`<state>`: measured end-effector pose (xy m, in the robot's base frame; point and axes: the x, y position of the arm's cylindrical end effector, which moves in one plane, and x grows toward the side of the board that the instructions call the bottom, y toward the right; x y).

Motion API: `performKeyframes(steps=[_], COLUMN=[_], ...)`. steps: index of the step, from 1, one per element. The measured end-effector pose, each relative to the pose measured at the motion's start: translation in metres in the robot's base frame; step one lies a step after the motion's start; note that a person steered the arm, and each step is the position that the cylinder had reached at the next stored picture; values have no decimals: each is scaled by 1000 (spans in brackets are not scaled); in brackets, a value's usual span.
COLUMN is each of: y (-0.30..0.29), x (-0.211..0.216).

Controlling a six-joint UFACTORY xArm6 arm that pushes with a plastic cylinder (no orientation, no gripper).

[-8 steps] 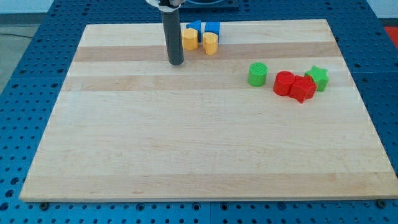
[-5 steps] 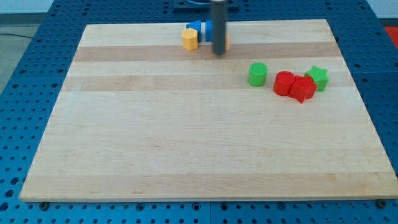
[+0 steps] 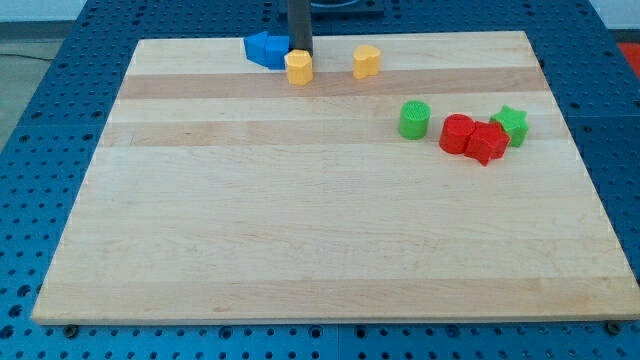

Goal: Move the blue triangle to the left center

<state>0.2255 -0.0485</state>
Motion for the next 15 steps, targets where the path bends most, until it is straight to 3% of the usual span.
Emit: performKeyframes(steps=[2,4,5,6,7,8,9,11,13,15], y=[-59,-104,-129,-178,-186,-184,-164,-138,-99,-170], x=[-33,10,-10,3,50,12,17,130,155,169])
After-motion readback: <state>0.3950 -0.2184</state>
